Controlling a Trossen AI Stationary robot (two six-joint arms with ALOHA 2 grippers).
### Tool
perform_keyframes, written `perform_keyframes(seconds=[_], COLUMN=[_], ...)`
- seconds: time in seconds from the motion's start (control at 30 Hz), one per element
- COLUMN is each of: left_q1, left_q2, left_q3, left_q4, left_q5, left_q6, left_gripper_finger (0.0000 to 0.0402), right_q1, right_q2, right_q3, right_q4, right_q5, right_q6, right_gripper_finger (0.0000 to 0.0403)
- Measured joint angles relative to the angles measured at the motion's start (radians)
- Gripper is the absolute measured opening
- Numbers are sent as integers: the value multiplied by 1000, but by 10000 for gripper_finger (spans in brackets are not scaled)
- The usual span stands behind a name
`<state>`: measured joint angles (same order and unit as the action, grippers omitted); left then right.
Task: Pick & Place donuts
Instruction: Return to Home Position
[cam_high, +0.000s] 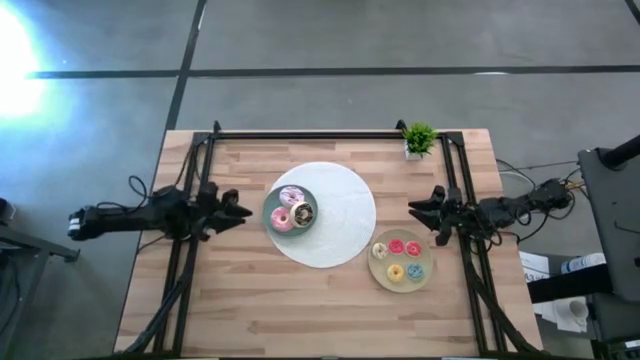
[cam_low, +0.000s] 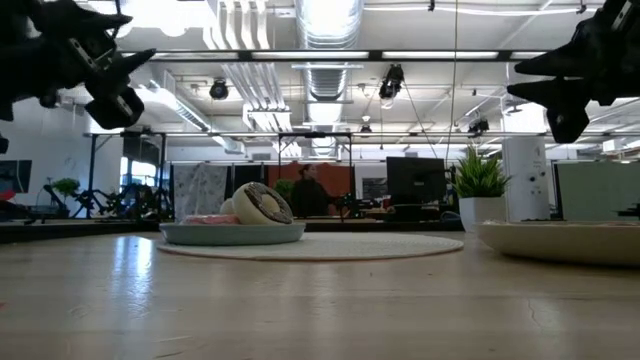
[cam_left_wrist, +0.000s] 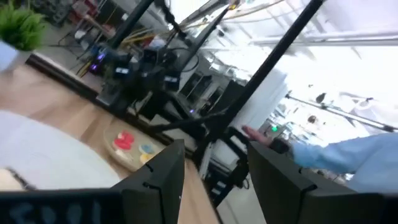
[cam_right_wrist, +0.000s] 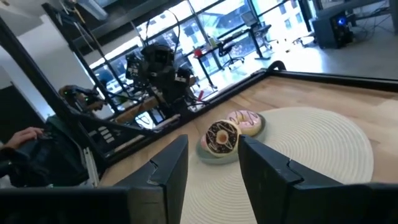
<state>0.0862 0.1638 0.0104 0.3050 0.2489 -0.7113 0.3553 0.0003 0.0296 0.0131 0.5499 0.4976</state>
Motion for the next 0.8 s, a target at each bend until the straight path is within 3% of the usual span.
perform_keyframes(seconds=[0.33, 0.73, 0.8], left_q1=[0, -2, -1], left_q2=[-162, -164, -164], left_q3=[-2, -3, -3], left_q4=[-10, -33, -51], left_q5=[-1, 0, 43], left_q6=[0, -19, 8], left_gripper_finger=[149, 149, 149], right_q1=[0, 0, 0], right_q2=[15, 15, 15], right_q3=[0, 0, 0], right_q4=[-3, -3, -3], right_q5=[0, 0, 0], right_q6=[0, 0, 0], right_gripper_finger=[124, 133, 135])
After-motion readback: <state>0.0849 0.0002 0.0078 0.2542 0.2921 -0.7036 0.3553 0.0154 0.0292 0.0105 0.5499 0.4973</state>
